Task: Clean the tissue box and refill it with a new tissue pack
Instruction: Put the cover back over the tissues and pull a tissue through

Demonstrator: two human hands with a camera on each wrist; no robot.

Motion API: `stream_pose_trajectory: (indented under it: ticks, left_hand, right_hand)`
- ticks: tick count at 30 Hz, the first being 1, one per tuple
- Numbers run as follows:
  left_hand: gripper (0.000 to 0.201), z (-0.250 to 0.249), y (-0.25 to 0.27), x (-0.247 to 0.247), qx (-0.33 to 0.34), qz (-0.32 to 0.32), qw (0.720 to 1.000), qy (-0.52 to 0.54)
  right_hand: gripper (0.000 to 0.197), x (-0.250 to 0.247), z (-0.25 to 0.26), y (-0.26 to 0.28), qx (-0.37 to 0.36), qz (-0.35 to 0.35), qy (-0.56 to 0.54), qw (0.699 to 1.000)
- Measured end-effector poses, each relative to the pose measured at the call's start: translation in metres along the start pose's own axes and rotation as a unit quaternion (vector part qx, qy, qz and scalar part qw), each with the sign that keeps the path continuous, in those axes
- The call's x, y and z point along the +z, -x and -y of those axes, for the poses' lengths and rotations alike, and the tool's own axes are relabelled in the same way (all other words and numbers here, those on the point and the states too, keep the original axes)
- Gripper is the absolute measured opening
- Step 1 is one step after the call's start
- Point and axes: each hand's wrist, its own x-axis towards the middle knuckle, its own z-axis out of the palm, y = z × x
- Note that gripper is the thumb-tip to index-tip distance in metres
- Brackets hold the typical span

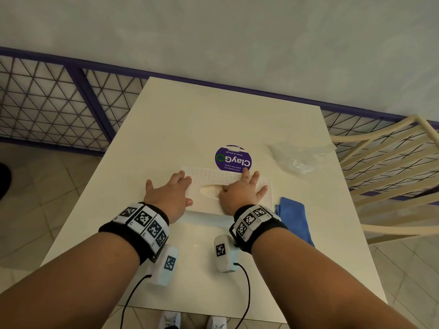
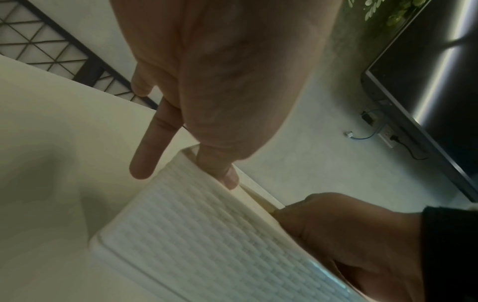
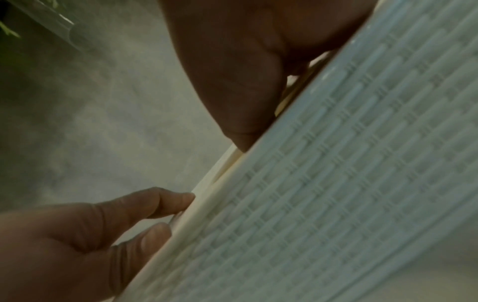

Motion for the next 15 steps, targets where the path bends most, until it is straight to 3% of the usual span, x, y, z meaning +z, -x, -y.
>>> stream_pose_trajectory:
  ticks: [9,15]
  left_hand:
    - [0.057,0.0002,0.0007,-0.0003,0.003,-0.004,1.000,0.015]
    - [0.058,0.0003,0.0007,0.0006,0.005,-0.005,1.000,0.023]
  right_hand:
    - [0.028,-0.0015,0.0018,0.0014,-0.027,-0.016,0.008,0.999]
    - [0.034,-0.0041,0.0035,0.0007,-0.115,-0.053,0.107,0.986]
